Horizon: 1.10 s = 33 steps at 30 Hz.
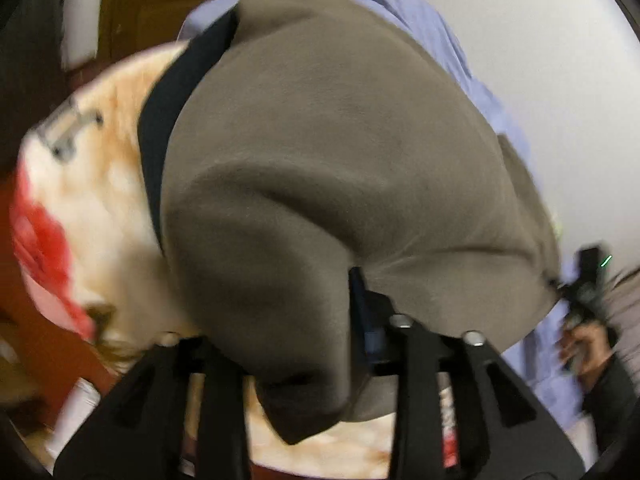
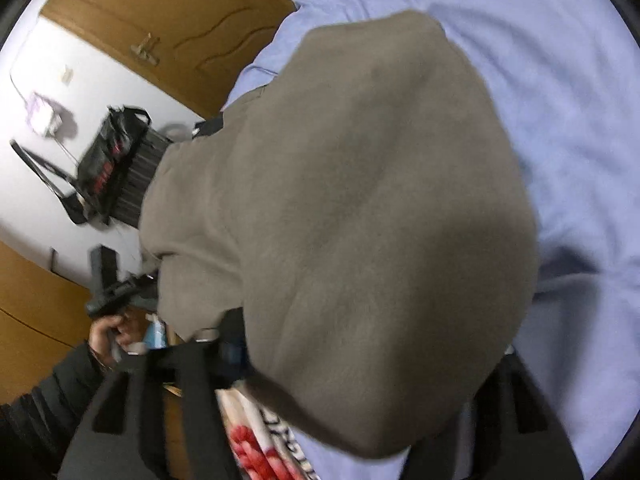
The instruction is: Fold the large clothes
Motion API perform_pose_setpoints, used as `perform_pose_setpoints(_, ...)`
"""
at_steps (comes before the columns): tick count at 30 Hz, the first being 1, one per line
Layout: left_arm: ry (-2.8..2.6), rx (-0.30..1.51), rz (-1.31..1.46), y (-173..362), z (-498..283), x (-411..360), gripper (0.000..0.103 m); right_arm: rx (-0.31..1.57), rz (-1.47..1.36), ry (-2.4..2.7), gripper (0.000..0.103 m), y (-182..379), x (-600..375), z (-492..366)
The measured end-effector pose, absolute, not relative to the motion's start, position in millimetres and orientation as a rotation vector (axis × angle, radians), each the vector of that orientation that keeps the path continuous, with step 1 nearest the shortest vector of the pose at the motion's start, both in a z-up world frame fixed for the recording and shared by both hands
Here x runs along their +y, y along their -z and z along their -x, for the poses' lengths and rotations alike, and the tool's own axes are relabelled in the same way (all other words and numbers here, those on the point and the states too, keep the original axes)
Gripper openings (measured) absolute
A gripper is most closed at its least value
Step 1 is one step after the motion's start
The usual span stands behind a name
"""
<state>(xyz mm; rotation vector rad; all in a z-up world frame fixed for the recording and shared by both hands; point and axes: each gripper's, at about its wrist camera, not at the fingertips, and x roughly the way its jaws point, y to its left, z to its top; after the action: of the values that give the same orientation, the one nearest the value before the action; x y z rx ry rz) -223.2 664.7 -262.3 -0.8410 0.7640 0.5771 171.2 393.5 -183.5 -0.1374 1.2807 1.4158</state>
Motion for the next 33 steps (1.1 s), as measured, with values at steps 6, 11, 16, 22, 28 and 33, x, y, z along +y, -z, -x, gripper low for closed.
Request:
perform_pose_setpoints(6,-0.66,0.864,0.573,224,240,636,0.072,1.088,0.308,-1.343,0.082,136,340,-165)
perform_pose_setpoints(11,-0.771,0.835,0.426,188,263,618,0.079,0.84,0.279,-1.305,0.083,101,312,-148)
perform_pose_setpoints(16,-0.633,0.658,0.431,154,242,602,0.079,0.816,0.267,-1.363,0.052,102,361,-122)
perform_pose_setpoints(22,-0.582,0.64,0.377,150,144,621,0.078,0.849,0.331,-1.306,0.017,120,456,-118)
perform_pose_setpoints(28,-0.642,0.732,0.421,200,82,682,0.067,1.033,0.423,-1.191,0.005,184,526,-154)
perform_pose_setpoints(33,-0.667,0.75,0.4,233,65,705,0.067,1.15,0.407,-1.192,0.0,222,563,-187)
